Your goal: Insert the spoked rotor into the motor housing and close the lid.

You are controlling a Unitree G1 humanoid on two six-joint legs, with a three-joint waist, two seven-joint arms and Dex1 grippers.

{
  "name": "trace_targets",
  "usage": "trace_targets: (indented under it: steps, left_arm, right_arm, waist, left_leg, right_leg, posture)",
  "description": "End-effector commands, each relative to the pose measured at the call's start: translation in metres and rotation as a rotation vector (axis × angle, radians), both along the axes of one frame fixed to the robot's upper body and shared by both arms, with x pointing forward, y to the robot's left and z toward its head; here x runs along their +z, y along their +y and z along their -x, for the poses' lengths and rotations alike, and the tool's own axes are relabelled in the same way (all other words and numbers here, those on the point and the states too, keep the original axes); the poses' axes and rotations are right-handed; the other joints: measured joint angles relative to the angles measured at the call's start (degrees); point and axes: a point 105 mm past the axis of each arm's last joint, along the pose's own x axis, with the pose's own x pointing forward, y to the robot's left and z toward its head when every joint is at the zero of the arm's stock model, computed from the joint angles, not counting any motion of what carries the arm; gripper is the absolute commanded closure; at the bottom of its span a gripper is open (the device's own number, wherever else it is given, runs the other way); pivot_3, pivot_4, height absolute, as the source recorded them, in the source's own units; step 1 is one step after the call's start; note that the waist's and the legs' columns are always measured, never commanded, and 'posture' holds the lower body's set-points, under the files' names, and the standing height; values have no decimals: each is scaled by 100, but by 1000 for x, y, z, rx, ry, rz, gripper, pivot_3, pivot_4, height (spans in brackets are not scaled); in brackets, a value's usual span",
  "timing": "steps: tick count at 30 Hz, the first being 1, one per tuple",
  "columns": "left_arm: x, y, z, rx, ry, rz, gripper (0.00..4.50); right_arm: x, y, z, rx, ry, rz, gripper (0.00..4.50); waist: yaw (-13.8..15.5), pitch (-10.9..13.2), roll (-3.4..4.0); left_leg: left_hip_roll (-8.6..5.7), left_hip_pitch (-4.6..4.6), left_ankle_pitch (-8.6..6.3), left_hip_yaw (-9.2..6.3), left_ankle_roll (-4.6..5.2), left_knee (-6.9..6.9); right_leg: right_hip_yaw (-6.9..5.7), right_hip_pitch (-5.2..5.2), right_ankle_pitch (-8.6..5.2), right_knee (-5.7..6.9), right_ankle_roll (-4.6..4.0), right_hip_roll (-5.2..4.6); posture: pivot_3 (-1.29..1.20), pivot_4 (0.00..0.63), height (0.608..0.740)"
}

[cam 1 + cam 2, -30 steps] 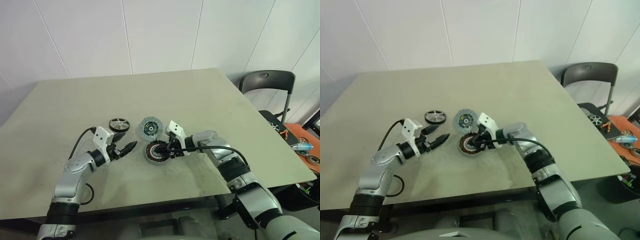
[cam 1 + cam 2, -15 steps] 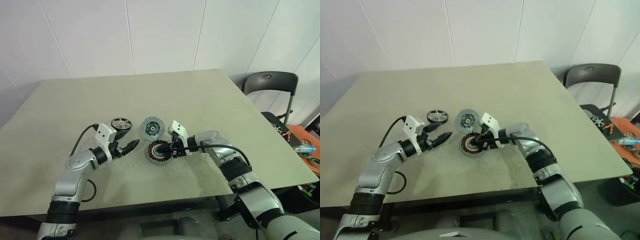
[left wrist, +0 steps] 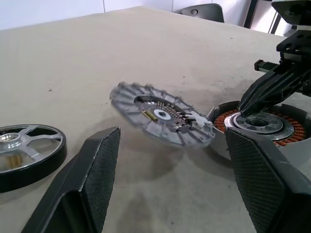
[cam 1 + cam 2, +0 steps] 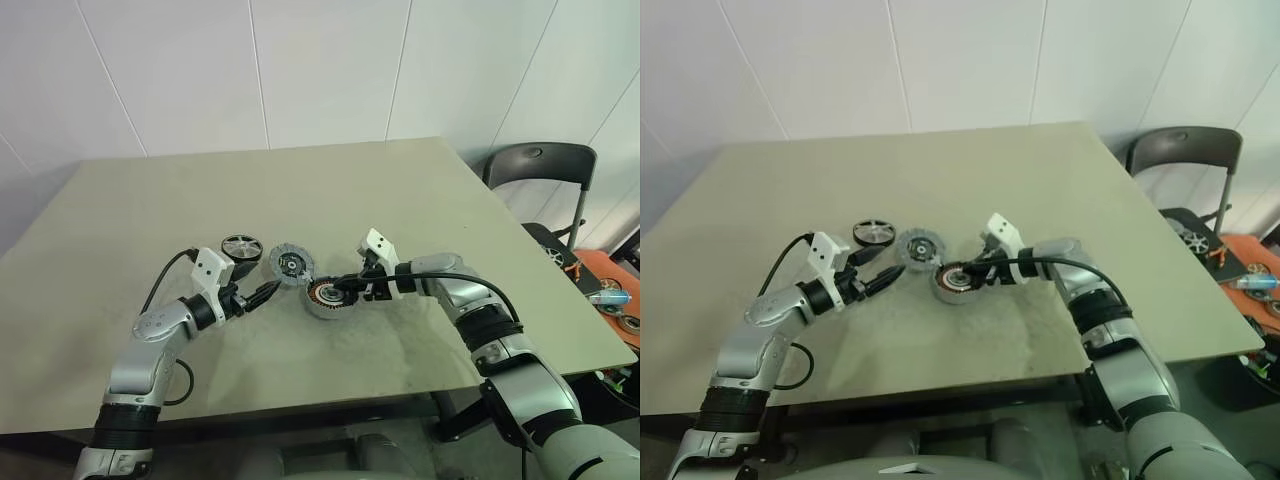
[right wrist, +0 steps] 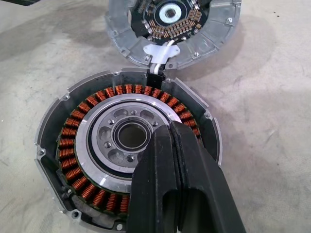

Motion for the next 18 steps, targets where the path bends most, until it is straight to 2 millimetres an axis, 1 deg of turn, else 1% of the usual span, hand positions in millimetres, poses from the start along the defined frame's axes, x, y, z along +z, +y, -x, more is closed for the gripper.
trace_targets:
  steps: [1, 4, 6, 9, 14, 18]
  left_arm:
    - [11, -2, -1, -12, -45, -1, 856]
    - [12, -3, -2, -13, -46, -3, 856]
    - [13, -4, -2, -16, -47, -4, 856]
    - [16, -5, -2, -19, -48, -5, 856]
    - [18, -6, -2, -22, -49, -6, 856]
    - [18, -6, -3, -22, -47, -7, 856]
  right_arm:
    - [7, 0, 0, -2, -1, -32, 4493]
    - [19, 12, 5, 37, -4, -112, 4493]
    - [21, 16, 9, 55, 1, -125, 4493]
    - [13, 18, 11, 58, 10, -88, 4493]
    - [11, 25, 17, 77, 20, -93, 4493]
    - [1, 25, 20, 88, 30, -43, 4493]
  waist:
    - [0, 1, 0]
    - [-1, 1, 0]
    - [-1, 2, 1]
    - [-4, 2, 2]
    - [-2, 3, 3]
    - [-4, 3, 2]
  left_leg:
    - [-1, -2, 0, 0, 0, 0]
    - [-1, -6, 0, 2, 0, -6]
    - [0, -10, 0, 1, 0, -15]
    - [1, -16, 0, 1, 0, -24]
    - [1, -16, -1, 1, 0, -22]
    - [1, -15, -1, 1, 0, -20]
  right_leg:
    - [0, 0, 0, -2, 0, -1]
    - [1, -6, 0, -4, 1, -1]
    - [1, -16, 4, -3, 8, 0]
    - [0, -26, 10, -3, 19, -1]
    - [0, -25, 9, -3, 18, 0]
    - [0, -23, 7, -3, 14, 0]
  posture:
    - [0, 0, 740]
    - [0, 0, 740]
    - [0, 0, 740]
    - [0, 0, 740]
    - [0, 0, 740]
    - [0, 0, 740]
